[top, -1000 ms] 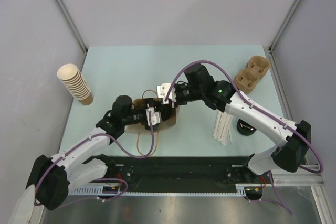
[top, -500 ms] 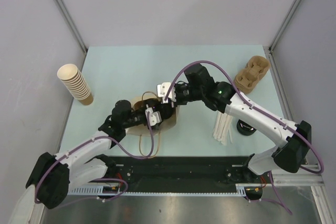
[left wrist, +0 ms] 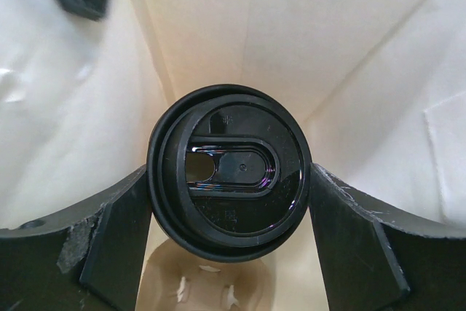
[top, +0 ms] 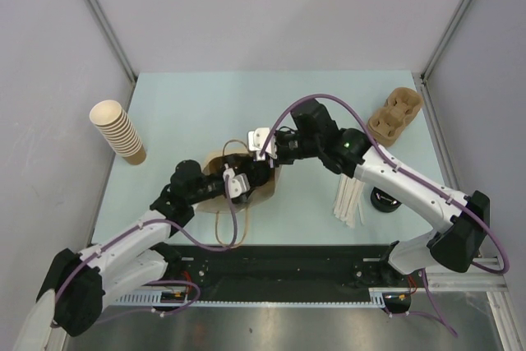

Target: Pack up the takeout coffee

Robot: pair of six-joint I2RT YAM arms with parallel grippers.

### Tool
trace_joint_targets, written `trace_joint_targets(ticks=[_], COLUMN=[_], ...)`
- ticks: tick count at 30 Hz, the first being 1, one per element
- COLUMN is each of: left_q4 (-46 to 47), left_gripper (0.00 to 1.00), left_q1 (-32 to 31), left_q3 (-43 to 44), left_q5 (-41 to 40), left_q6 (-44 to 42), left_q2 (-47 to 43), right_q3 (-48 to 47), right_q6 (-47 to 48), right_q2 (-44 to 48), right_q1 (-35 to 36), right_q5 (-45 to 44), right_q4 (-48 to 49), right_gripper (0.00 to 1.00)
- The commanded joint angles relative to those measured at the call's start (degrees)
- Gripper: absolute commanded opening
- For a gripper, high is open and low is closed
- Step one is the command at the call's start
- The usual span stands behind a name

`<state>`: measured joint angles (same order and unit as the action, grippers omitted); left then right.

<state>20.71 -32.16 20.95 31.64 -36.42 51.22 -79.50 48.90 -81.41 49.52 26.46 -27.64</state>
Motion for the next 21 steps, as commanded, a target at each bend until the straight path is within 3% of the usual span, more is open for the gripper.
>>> trace_joint_targets(ticks=[1, 13, 21], left_q4=[-1.5, -3.8, -11.6], left_gripper=[0.0, 0.0, 0.0], left_q1=[-0.4, -0.5, -1.0], left_q3=[5.1, 11.8, 13.1], left_q5=[-2.6, -2.0, 4.4], left_q6=[2.0, 2.2, 0.2], left_q2=[5.2, 13.7, 7.1], right_q3=[0.3, 0.2, 0.1], right_q6=[-2.5, -6.4, -6.4], right_q2=[0.8, -0.2, -0.5], right_q1=[-0.4, -4.2, -5.6], right_q5=[3.0, 7.6, 8.1], right_q4=[2.7, 5.2, 4.8], right_gripper=[0.0, 0.0, 0.0])
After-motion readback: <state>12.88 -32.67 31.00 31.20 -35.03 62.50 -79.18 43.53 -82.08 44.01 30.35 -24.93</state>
